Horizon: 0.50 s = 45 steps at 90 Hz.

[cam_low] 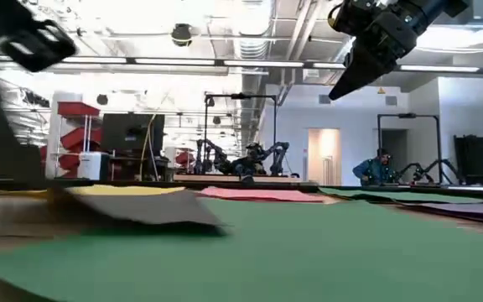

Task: Organize paper
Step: Move the black colored paper to the bottom left of the table

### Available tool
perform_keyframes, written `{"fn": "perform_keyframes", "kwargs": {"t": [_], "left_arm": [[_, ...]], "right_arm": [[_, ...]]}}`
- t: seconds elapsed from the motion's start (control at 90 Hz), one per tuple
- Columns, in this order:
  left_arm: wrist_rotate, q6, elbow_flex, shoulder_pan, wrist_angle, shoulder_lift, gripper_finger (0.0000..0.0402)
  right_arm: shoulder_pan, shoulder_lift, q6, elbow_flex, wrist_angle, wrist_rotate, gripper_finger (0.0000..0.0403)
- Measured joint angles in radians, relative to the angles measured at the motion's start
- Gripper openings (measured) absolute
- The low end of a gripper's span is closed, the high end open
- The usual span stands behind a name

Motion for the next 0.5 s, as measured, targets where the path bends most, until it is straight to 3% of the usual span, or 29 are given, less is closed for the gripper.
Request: {"fn": "perform_keyframes", "kwargs": {"t": [0.211,0.5], "left_arm": [[0.025,-0.043,0.0,-0.09,-0.061,0.0,0.0],[0.198,0.055,0.0,-0.146,-0.147,0.001,0.0]], "right_arm": [[-0.001,0.0,0.0,0.0,0.0,0.0,0.0],[-0.001,0.0,0.0,0.0,0.001,0.0,0.0]]}}
